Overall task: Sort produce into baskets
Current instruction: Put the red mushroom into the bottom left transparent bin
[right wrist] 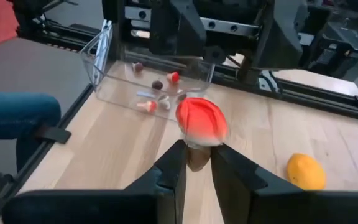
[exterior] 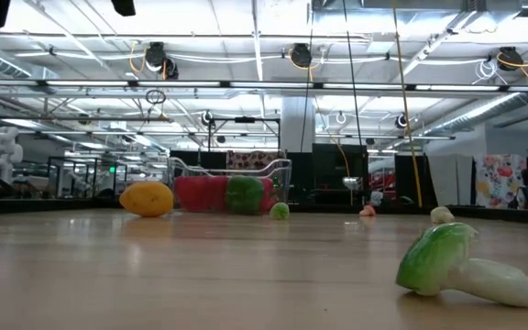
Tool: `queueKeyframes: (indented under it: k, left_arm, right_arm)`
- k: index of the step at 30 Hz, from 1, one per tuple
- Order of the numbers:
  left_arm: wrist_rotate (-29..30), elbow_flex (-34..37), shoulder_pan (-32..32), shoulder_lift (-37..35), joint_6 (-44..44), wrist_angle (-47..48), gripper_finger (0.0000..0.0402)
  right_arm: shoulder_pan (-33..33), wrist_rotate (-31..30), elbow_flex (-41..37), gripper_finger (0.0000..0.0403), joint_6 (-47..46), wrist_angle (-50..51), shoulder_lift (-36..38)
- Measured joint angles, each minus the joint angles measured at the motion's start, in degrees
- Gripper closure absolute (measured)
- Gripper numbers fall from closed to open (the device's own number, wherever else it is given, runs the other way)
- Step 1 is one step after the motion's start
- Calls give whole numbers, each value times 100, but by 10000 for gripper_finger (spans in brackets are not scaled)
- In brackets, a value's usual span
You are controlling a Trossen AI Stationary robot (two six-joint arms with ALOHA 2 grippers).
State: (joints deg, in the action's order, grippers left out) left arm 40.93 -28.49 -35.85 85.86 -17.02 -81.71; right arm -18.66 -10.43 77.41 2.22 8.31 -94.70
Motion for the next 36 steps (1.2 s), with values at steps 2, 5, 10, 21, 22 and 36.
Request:
queueKeyframes:
  k: [2,5,10,21,22,36]
  left_arm:
    - [-287,0,53,0,40,6,134]
    - [-611,-13,181,33,333,134,134]
    - [-690,-194,338,250,444,435,120]
    - [-771,-329,420,349,360,487,83]
    - [-791,-378,444,415,368,490,83]
    - [-798,-787,541,804,196,507,84]
  right_arm:
    - [18,3,0,337,0,2,-17]
    - [22,1,0,337,-9,-24,-21]
    - [22,1,0,337,-22,-62,-21]
    - [20,1,1,337,-2,-59,-21]
    - [20,1,0,337,-2,-60,-21]
    - [20,1,0,337,-2,-35,-19]
